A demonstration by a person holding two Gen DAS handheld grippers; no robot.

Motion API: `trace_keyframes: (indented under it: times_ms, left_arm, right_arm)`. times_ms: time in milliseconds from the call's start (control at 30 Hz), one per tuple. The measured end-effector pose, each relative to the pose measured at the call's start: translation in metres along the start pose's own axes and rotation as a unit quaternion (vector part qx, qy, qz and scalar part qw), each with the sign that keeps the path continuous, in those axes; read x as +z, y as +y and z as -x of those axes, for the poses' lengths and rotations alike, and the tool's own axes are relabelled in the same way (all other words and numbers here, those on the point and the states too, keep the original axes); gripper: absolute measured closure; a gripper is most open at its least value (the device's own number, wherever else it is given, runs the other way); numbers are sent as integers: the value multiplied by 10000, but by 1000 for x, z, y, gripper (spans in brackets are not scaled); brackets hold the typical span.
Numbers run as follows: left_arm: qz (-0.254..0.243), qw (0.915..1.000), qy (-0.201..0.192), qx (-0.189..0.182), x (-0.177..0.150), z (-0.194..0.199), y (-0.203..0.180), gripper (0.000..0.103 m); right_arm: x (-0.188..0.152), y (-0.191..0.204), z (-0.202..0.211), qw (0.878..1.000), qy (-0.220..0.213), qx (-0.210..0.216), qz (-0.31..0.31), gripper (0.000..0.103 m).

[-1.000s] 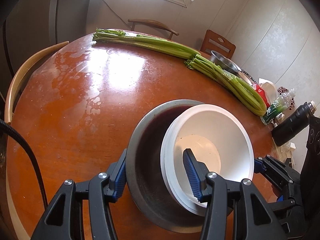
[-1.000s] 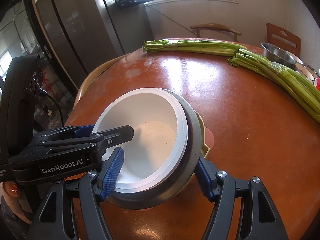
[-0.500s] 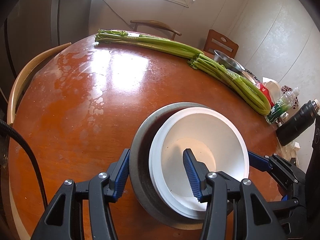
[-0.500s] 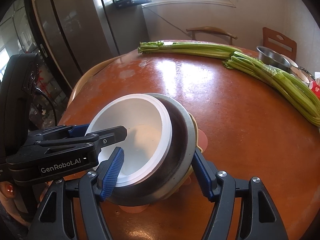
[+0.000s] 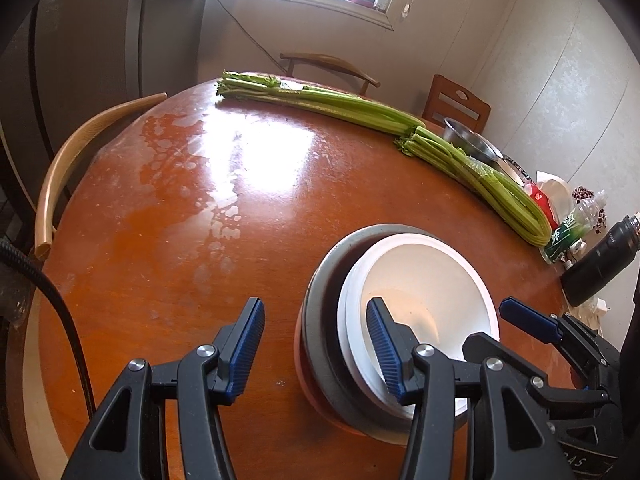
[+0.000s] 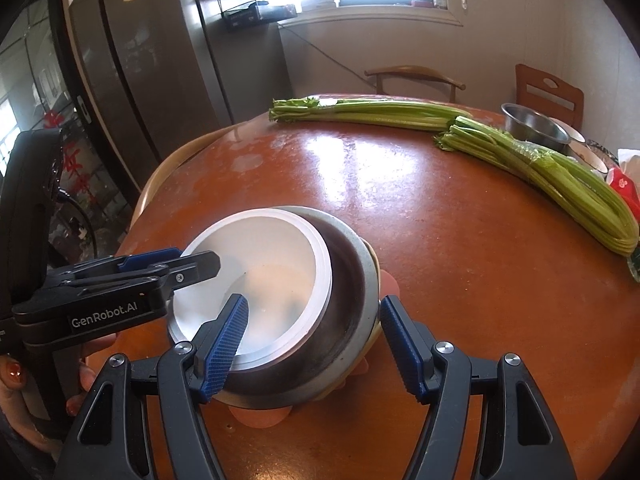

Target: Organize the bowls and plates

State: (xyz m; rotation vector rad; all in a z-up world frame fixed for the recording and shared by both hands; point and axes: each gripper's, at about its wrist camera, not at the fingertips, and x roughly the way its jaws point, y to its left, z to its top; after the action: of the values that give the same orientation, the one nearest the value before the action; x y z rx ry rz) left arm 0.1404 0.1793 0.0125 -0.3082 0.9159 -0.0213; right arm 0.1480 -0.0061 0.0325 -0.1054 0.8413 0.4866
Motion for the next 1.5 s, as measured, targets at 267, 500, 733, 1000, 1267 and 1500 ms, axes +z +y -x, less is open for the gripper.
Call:
trace_keyframes:
  times_ms: [267, 500, 733, 1000, 1267, 1500]
  left_arm:
    - [-166, 9992, -307, 186, -12, 31, -13, 49]
    - [-245, 9980, -490, 319, -36, 54, -28, 48]
    - [-307, 9964, -628, 471, -68, 74, -47, 45]
    - [-334, 9951, -629, 680, -108, 83, -60, 43]
    - [-395, 9937, -667, 810, -145, 88, -73, 43]
    - [-362, 9923, -739, 931, -170, 93, -81, 43]
  right_arm:
    - [-8, 4, 26, 9994, -325, -73, 44, 32]
    - [-27, 5, 53, 9981, -588, -158, 61, 32]
    - [-52, 4, 81, 9967, -797, -173, 58, 30]
    - [-87, -1, 99, 9967, -801, -93, -20, 29]
    - [-124, -7, 114, 9953, -930, -270, 74, 29]
    - [-151, -9, 120, 9961, -849, -230, 105, 29]
